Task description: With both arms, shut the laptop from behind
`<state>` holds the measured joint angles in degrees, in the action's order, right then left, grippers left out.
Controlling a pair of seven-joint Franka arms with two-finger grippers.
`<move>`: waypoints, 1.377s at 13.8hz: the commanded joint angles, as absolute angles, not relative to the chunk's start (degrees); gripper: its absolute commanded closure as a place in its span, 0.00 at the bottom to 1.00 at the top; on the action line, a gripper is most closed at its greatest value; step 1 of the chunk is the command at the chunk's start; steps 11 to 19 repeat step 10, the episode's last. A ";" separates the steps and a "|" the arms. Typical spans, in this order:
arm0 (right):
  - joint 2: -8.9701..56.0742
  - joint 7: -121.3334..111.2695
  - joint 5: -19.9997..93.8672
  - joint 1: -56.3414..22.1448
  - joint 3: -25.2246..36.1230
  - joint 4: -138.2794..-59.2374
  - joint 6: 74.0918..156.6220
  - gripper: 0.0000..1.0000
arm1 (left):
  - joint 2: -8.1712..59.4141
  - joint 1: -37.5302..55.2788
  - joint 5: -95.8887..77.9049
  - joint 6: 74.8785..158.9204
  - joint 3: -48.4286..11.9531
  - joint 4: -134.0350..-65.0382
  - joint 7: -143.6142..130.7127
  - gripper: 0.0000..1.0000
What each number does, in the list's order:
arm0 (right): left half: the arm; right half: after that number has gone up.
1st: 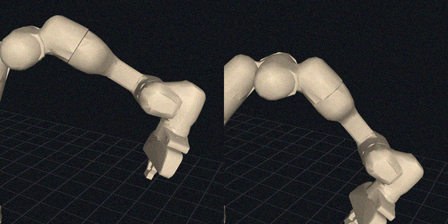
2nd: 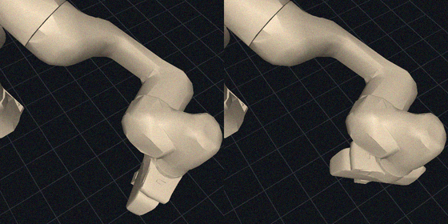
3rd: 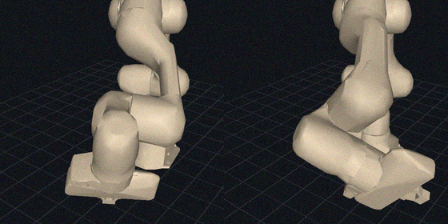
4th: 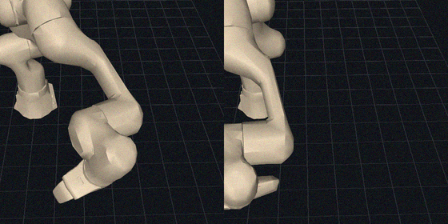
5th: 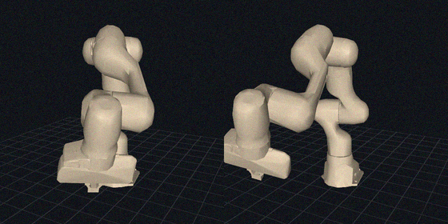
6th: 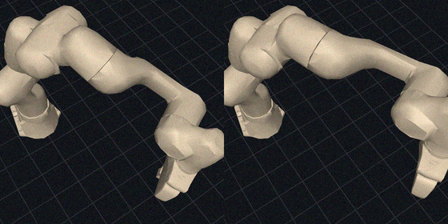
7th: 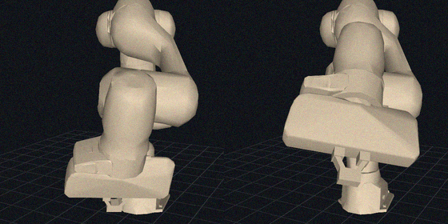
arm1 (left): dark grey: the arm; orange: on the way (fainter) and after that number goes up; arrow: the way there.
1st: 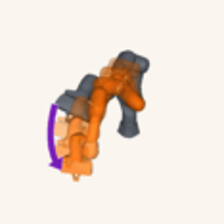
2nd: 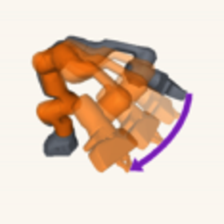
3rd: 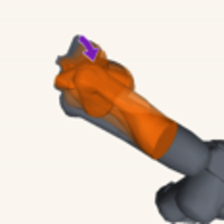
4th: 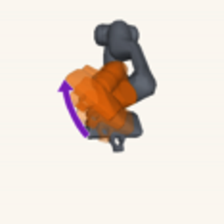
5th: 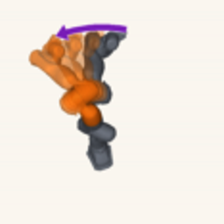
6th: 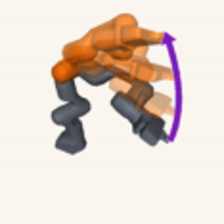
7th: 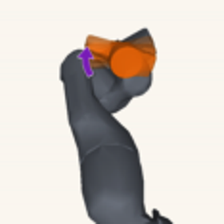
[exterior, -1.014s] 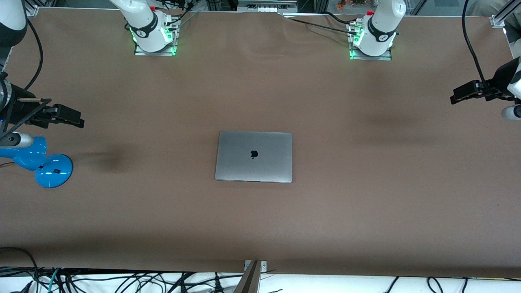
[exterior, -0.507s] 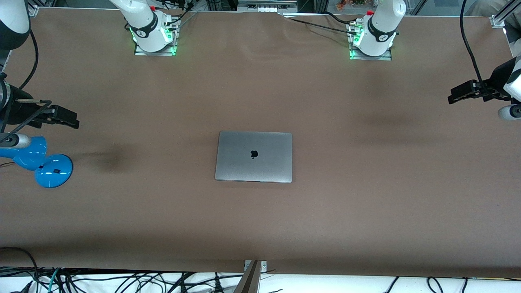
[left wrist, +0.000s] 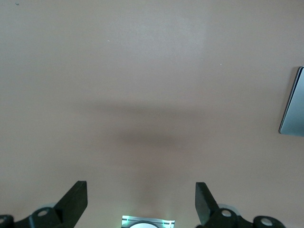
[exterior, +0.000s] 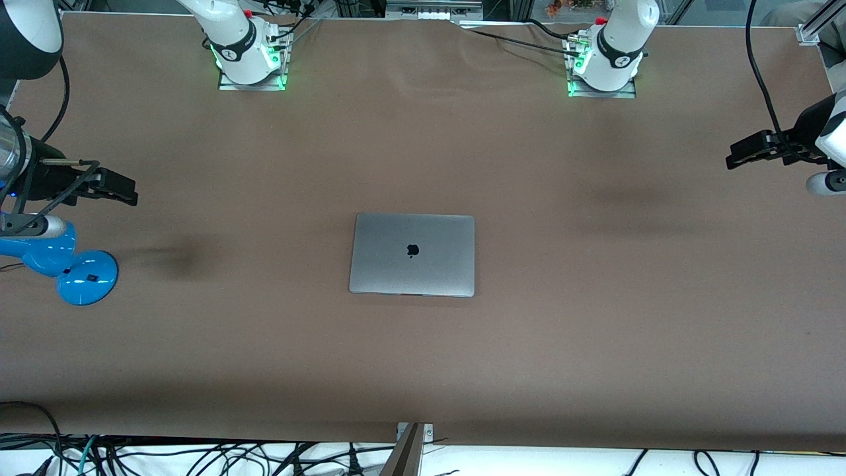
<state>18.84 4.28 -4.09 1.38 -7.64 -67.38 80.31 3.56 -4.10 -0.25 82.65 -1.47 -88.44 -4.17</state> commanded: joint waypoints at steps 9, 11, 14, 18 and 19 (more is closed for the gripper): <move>17.31 4.75 -0.09 1.93 -7.56 -68.38 78.84 0.00 | 3.43 -4.22 -0.18 82.53 -1.49 -88.50 -3.43 0.00; 17.31 4.83 -0.09 1.93 -7.56 -68.29 78.84 0.00 | 3.43 -4.22 -0.18 82.53 -1.49 -88.51 -3.43 0.00; 17.31 4.83 -0.09 1.93 -7.56 -68.29 78.84 0.00 | 3.43 -4.22 -0.18 82.53 -1.49 -88.51 -3.43 0.00; 17.31 4.83 -0.09 1.93 -7.56 -68.29 78.84 0.00 | 3.43 -4.22 -0.18 82.53 -1.49 -88.51 -3.43 0.00; 17.31 4.83 -0.09 1.93 -7.56 -68.29 78.84 0.00 | 3.43 -4.22 -0.18 82.53 -1.49 -88.51 -3.43 0.00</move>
